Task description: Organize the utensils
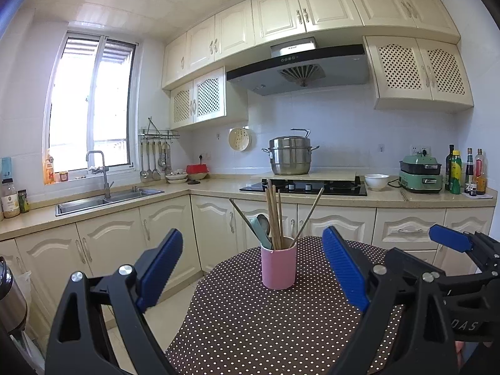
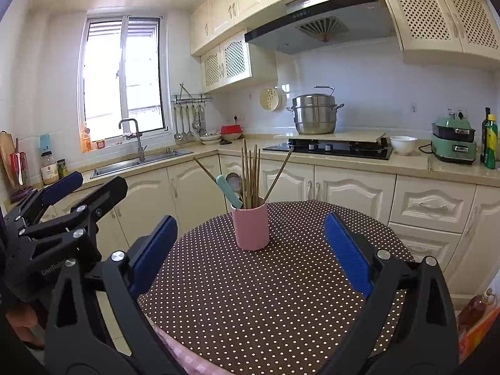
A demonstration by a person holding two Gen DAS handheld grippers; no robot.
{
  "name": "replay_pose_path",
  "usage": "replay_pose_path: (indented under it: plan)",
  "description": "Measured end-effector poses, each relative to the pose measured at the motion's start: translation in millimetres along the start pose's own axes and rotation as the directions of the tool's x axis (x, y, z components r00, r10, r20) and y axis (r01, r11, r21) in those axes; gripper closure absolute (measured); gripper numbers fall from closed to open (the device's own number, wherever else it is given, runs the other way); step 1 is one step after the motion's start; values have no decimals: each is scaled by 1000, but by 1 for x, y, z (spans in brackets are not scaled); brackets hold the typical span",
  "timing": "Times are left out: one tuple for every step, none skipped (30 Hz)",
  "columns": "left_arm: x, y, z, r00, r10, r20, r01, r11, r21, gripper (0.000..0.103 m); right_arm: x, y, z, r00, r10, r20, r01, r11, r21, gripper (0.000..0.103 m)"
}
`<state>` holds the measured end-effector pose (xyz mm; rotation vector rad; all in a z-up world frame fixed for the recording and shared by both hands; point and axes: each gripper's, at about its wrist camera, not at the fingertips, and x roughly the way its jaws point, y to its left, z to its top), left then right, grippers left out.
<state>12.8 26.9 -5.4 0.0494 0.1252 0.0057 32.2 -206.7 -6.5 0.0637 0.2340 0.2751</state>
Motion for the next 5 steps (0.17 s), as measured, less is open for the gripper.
replay_pose_path:
  plan:
    - [5, 1, -2, 1000, -1, -12, 0, 1000, -5, 14, 5, -1, -1, 1000, 2, -10, -2, 1000, 1, 10]
    - [11, 2, -4, 1000, -2, -26, 1, 1000, -11, 14, 11, -2, -4, 1000, 5, -24, -5, 1000, 3, 10]
    - [18, 2, -7, 999, -1, -41, 0, 1000, -15, 14, 17, -3, -6, 999, 7, -39, -7, 1000, 6, 10]
    - [25, 2, -11, 998, 0, -57, 0, 1000, -16, 14, 24, -4, -9, 998, 8, -56, -8, 1000, 11, 10]
    - [32, 2, -14, 997, 0, -74, -1, 1000, -16, 14, 30, -6, -11, 998, 9, -70, -8, 1000, 13, 10]
